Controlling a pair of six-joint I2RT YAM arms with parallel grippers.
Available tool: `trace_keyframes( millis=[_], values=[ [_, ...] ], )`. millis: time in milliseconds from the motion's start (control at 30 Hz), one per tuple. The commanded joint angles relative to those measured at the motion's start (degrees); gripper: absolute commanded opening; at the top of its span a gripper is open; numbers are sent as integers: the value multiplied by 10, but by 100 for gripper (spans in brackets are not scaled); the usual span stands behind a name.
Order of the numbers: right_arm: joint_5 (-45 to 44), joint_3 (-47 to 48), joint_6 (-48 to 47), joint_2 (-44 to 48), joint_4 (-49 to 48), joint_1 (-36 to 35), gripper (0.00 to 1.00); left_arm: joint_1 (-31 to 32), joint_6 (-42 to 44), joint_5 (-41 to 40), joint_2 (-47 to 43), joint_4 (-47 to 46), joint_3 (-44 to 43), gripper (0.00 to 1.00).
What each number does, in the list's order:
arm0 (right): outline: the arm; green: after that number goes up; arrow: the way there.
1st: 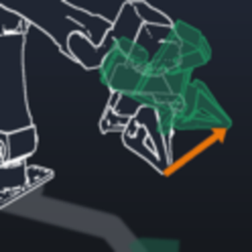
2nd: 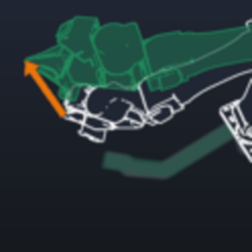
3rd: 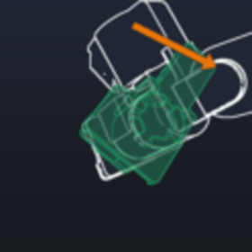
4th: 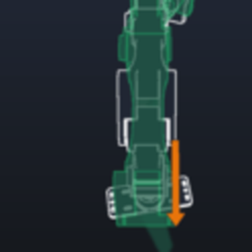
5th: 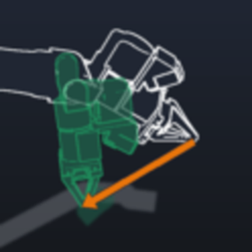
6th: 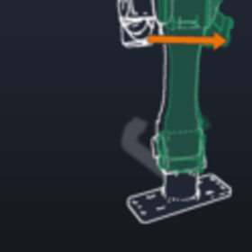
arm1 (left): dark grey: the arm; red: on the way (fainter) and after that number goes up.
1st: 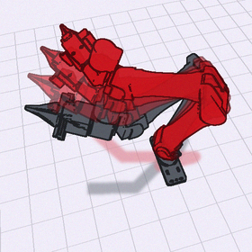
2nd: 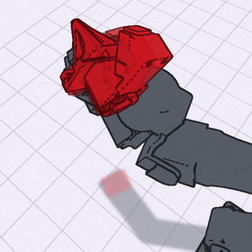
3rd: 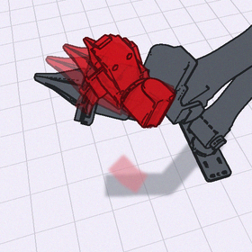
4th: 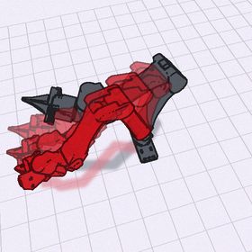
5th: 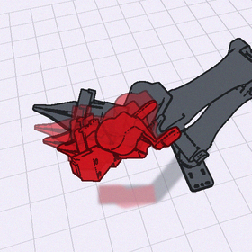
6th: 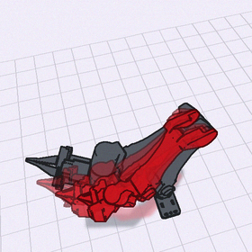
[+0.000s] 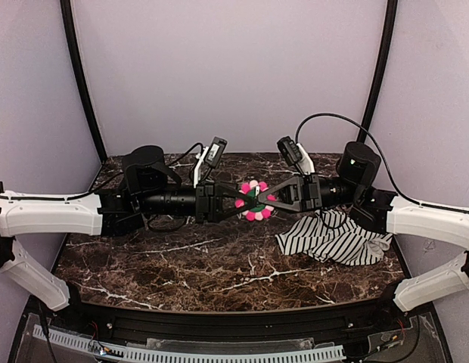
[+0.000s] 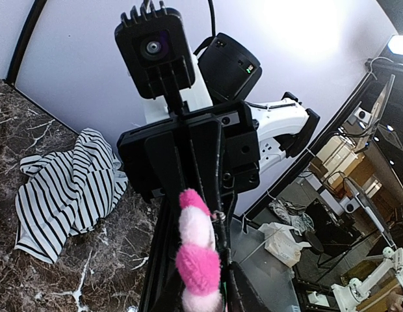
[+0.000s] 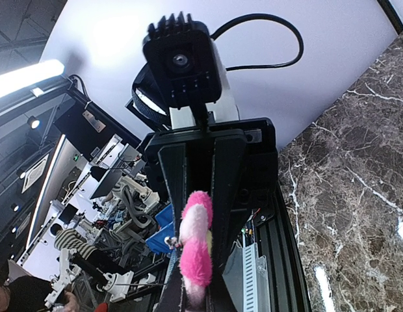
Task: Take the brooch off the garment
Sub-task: Pass from the right arm to the left
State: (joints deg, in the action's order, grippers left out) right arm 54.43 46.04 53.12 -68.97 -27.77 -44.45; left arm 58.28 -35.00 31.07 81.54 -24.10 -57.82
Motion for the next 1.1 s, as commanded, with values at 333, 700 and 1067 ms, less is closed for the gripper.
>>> trace_keyframes(
  millis=[333, 700, 1067],
  values=[
    [-39, -9, -47, 34, 19, 18, 31, -7, -23, -2, 1, 18, -12, 1],
    [-73, -93, -145, 57, -14, 73, 69, -90, -16, 178, 36, -13, -38, 1],
    [-229, -56, -304, 62, 62, -22, 77, -134, 66, 304, 83, -12, -55, 1]
  ],
)
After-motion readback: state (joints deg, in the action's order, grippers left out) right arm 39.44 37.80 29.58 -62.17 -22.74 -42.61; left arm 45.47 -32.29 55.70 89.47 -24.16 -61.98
